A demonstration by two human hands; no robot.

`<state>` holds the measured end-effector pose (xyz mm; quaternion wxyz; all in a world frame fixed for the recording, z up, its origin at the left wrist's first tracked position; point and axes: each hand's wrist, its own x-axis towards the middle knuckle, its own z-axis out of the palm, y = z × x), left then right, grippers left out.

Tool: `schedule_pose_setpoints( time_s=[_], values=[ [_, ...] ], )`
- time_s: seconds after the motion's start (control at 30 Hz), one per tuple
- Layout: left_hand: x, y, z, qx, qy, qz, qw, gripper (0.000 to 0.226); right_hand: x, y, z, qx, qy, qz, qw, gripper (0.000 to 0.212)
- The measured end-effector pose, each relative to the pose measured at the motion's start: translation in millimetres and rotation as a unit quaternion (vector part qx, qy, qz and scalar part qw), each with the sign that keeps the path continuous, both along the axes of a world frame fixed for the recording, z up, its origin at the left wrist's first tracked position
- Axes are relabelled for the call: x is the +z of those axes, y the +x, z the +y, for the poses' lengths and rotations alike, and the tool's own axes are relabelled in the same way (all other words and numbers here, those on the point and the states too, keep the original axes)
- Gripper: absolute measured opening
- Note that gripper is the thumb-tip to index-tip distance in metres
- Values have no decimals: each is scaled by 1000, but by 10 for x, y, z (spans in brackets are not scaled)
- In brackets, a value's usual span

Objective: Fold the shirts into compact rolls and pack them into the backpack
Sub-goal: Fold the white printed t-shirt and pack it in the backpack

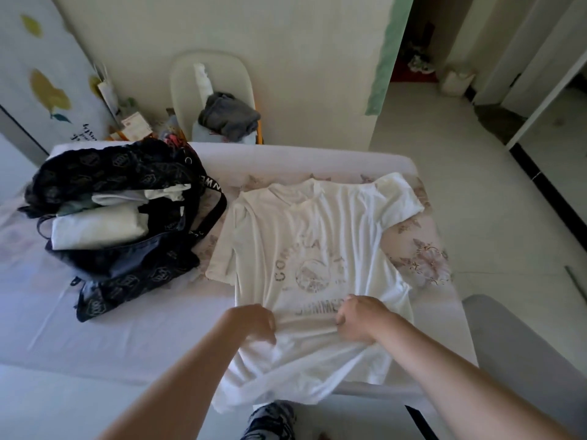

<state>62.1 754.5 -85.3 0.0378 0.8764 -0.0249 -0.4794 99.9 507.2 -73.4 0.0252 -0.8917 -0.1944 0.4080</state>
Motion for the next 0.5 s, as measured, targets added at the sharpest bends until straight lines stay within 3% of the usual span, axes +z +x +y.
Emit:
schedule_pose_setpoints(
  time_s=[0.07, 0.13, 0.2, 0.27, 0.5],
  values=[
    [40, 66, -19, 49, -38, 70, 996, 40, 2, 122, 48, 1, -9, 38, 999, 19],
    [94, 189, -35, 61, -69, 57, 994, 35, 12, 261, 85, -8, 7, 34, 999, 22],
    [136, 405, -11, 50, -83, -42, 994, 30, 17, 478, 122, -38, 53, -20, 998, 35],
    [133, 666, 59, 77, -113, -139, 981, 22, 7, 731, 181, -57, 98, -69, 991, 35],
    [71, 1783, 446, 99, -148, -337, 924, 33, -73, 1839, 584, -56, 139, -165, 975, 37]
  ],
)
